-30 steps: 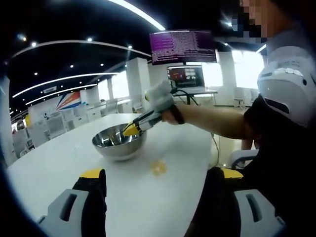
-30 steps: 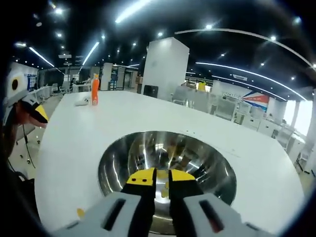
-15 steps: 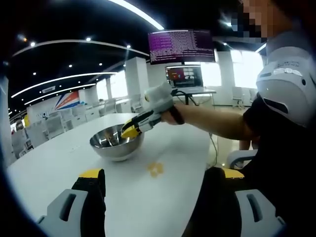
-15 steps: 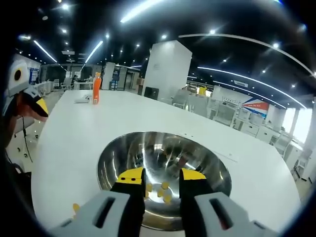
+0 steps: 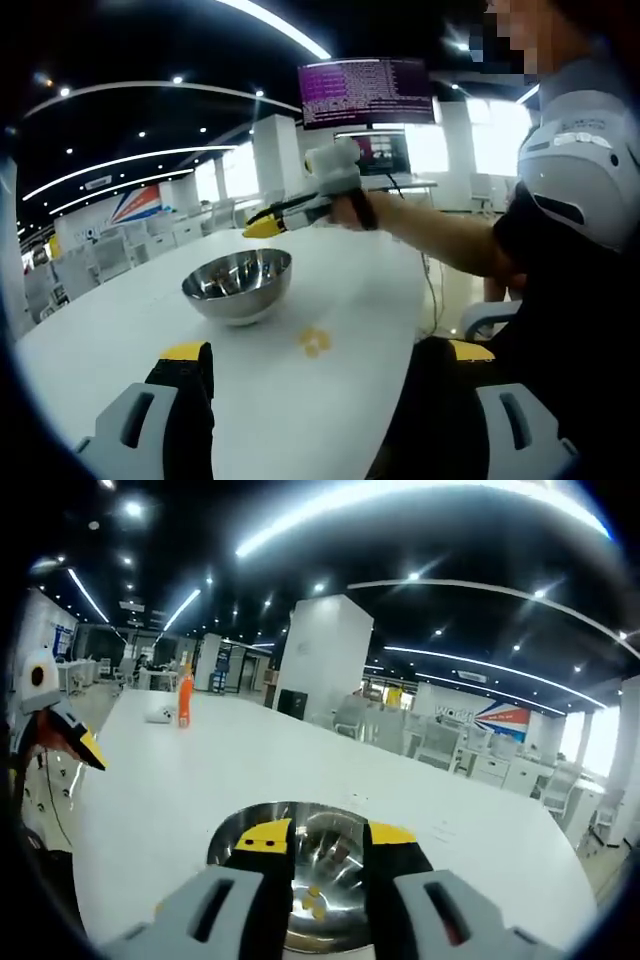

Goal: Pick up the QQ candy scattered on the table and place it into the stainless steel bowl on the table

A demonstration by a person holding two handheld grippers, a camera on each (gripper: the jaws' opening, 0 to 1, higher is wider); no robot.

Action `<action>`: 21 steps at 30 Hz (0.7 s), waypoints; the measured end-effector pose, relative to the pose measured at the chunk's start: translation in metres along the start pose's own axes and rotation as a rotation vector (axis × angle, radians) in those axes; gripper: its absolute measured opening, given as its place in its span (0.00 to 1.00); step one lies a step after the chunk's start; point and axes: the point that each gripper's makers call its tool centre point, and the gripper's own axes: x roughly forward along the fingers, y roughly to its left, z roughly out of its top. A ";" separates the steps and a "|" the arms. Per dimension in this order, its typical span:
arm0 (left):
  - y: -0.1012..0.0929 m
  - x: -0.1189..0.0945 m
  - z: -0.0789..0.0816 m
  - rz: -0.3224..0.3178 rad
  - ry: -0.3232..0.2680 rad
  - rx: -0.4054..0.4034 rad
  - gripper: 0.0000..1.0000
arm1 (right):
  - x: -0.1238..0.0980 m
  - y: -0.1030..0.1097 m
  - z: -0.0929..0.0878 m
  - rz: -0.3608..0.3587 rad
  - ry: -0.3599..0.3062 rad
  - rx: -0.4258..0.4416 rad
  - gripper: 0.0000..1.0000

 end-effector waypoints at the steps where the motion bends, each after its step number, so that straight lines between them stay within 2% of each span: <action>1: 0.000 0.000 0.000 0.001 0.000 0.000 0.95 | -0.004 0.001 0.007 -0.002 -0.014 -0.008 0.26; 6: 0.000 0.000 -0.001 0.002 0.001 0.001 0.95 | -0.024 0.012 0.040 0.012 -0.076 -0.042 0.26; 11: 0.000 0.001 -0.001 0.002 0.000 0.002 0.95 | -0.041 0.027 0.061 0.042 -0.126 -0.057 0.25; 14: 0.000 0.001 -0.001 0.002 0.001 0.002 0.95 | -0.053 0.042 0.067 0.077 -0.147 -0.068 0.25; 17: 0.001 0.000 -0.001 0.001 0.000 -0.001 0.95 | -0.065 0.056 0.072 0.124 -0.170 -0.040 0.25; 21: 0.002 0.001 -0.002 0.002 0.001 -0.002 0.95 | -0.077 0.070 0.070 0.148 -0.184 -0.029 0.25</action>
